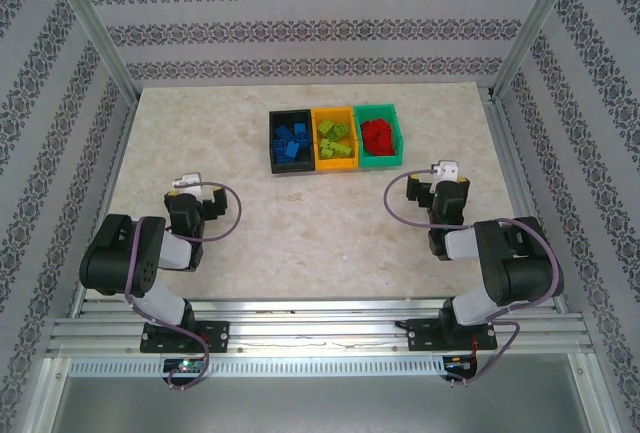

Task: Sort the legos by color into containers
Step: Reset both arms

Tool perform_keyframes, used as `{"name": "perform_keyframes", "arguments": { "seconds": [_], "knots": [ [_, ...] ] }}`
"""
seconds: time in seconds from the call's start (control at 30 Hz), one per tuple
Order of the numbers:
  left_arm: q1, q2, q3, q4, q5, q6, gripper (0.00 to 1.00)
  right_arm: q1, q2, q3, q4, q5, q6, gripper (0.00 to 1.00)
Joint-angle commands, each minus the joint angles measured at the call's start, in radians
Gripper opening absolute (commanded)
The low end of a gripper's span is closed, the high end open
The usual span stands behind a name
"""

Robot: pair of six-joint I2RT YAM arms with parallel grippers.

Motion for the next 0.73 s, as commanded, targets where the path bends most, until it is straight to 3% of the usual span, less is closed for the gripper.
{"name": "perform_keyframes", "arguments": {
  "seconds": [0.0,0.37,0.5,0.7],
  "knots": [
    [0.01,-0.012,0.051,0.024,0.027,0.014,0.99,-0.015,0.0,0.017,0.043,-0.043,0.012,0.98],
    [0.011,-0.012,0.11,-0.085,0.093,0.041,1.0,-0.014,0.002,0.017,0.05,-0.044,0.01,0.98],
    [0.009,-0.01,0.131,-0.122,0.127,0.057,1.0,-0.014,-0.001,0.017,0.046,-0.156,-0.026,0.98],
    [0.009,-0.01,0.13,-0.122,0.127,0.058,1.0,-0.014,-0.001,0.017,0.05,-0.16,-0.028,0.98]
  ]
}}
